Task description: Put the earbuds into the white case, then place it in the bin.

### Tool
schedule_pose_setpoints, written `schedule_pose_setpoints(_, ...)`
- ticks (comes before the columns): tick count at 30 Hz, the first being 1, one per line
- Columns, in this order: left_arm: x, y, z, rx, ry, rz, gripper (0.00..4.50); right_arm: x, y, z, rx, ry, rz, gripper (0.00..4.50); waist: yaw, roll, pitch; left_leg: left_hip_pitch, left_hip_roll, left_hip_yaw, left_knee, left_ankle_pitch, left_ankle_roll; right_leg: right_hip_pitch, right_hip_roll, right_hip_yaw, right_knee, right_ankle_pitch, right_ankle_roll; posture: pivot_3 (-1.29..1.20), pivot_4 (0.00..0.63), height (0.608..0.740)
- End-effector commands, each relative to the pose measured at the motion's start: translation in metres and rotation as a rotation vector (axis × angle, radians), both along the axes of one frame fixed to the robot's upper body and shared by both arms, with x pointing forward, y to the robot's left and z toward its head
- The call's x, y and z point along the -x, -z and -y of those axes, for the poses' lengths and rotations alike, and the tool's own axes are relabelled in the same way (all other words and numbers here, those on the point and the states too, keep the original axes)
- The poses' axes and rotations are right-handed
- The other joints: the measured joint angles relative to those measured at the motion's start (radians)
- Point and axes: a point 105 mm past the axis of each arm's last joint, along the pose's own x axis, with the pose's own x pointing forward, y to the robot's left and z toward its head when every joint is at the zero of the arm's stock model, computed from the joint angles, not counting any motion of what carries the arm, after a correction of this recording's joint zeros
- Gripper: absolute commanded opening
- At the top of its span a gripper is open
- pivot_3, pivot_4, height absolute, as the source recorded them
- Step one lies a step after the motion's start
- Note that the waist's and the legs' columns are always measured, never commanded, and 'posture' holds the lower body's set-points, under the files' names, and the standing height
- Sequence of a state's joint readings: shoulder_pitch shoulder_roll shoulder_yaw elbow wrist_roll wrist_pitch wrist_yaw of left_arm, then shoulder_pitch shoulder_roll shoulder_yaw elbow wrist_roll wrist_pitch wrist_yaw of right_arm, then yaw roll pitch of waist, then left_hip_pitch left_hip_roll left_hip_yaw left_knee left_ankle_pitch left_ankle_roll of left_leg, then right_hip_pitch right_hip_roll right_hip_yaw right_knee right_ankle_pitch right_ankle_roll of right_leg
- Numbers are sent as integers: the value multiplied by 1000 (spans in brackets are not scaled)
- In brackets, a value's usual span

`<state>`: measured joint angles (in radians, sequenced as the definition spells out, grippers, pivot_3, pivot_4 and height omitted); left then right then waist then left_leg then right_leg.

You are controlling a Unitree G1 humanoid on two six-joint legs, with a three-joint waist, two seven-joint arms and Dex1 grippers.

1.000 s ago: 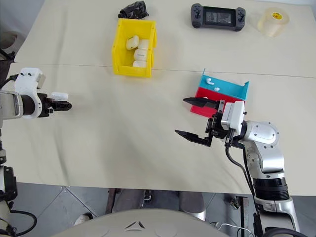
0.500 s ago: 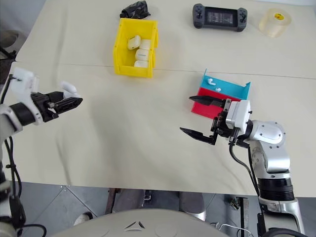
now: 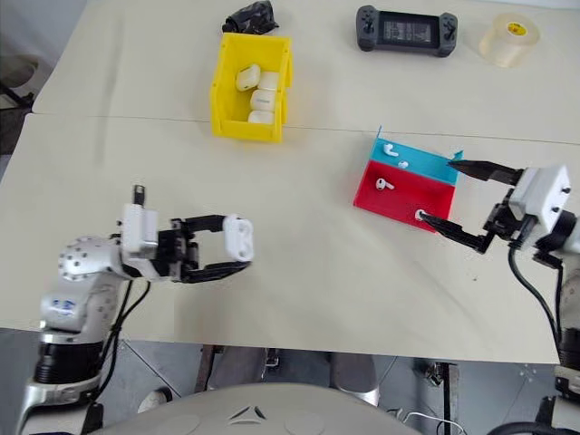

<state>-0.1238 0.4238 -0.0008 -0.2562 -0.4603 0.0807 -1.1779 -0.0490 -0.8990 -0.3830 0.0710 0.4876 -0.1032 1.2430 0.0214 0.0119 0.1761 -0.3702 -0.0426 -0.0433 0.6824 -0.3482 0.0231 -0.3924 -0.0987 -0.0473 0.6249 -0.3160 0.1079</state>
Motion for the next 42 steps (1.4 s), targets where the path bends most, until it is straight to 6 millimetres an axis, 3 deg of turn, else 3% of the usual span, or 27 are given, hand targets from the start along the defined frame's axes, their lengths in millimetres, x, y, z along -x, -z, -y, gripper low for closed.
schedule_pose_setpoints(1,1,-6,35,88,88,89,2907,10,-19,24,83,82,21,4500,5,0,0,0,0,1,1,0,0,0,0,0,0,0,0,0,150,740)
schedule_pose_setpoints(6,-17,-18,70,204,80,141,2907,26,-15,40,189,130,-51,4500,4,-1,0,0,0,2,2,1,1,1,1,1,-2,0,1,0,150,740)
schedule_pose_setpoints(10,-14,-15,89,198,140,186,2907,31,-7,50,263,201,-150,4500,0,0,0,1,1,5,1,1,1,0,3,1,-1,0,1,0,150,740)
schedule_pose_setpoints(14,-11,-20,96,210,180,210,2907,29,-13,36,249,181,-192,4500,0,0,0,2,3,8,1,1,1,0,3,1,-2,0,1,0,150,740)
schedule_pose_setpoints(19,-11,-38,97,261,232,246,2907,10,-22,3,250,220,-291,4500,1,0,0,2,3,7,2,1,1,0,2,4,-3,0,1,0,150,740)
schedule_pose_setpoints(20,-1,-43,93,292,300,260,2907,6,-25,-11,256,207,-320,4500,-1,0,0,2,3,7,2,1,1,-1,3,3,-3,0,1,0,150,740)
schedule_pose_setpoints(24,9,-40,84,256,378,218,2907,4,-18,-34,360,191,-456,4500,3,1,0,0,4,5,1,1,0,-2,3,2,-3,0,1,0,150,740)
schedule_pose_setpoints(33,14,-38,76,251,351,184,2907,-33,4,-37,565,267,-457,4500,4,1,0,-2,-1,0,1,1,1,-2,-2,-1,-5,0,1,0,150,740)
schedule_pose_setpoints(42,18,-36,77,258,329,171,2907,-51,15,-34,645,279,-451,4500,2,1,0,-2,0,0,1,1,1,-3,0,-1,-4,0,1,0,150,740)
